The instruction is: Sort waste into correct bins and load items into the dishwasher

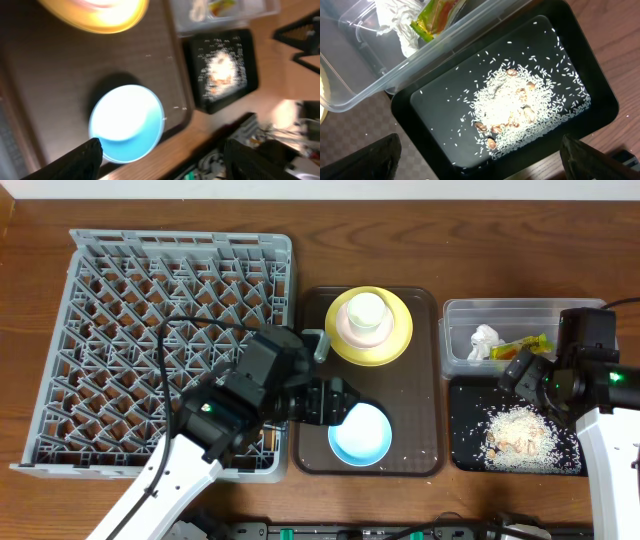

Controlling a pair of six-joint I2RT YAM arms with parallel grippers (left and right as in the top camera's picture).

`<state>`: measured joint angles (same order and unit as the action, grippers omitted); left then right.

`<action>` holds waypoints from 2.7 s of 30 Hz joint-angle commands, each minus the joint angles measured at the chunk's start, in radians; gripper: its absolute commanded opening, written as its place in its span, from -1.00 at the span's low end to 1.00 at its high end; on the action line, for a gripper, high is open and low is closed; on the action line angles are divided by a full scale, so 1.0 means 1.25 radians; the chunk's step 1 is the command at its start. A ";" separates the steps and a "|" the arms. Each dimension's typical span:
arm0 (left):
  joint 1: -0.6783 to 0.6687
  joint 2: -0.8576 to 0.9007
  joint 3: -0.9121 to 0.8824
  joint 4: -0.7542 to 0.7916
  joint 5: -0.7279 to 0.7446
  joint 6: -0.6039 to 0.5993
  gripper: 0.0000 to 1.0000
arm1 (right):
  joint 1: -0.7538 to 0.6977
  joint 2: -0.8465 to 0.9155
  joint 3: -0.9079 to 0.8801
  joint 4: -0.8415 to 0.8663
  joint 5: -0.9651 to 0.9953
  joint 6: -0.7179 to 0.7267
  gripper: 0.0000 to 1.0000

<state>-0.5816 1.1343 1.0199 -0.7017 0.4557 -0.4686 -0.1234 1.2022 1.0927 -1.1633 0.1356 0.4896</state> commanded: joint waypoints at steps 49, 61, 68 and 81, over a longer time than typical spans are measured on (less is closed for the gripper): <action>0.092 -0.674 0.010 -0.282 -0.904 -0.090 0.92 | 0.888 0.196 0.002 0.175 -0.105 -0.266 0.30; 0.092 -0.674 0.010 -0.282 -0.904 -0.090 0.92 | 0.968 0.430 0.002 0.236 -0.107 -0.233 0.01; 0.092 -0.674 0.010 -0.282 -0.904 -0.090 0.93 | 0.968 0.464 0.002 0.227 -0.107 -0.233 -0.98; 0.092 -0.674 0.010 -0.282 -0.904 -0.090 0.92 | 0.882 0.298 0.172 0.130 -0.105 -0.205 -0.98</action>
<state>-0.4713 0.2916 1.0229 -1.0515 -0.6579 -0.5797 1.0401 1.6966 1.2045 -1.0237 0.0254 0.2104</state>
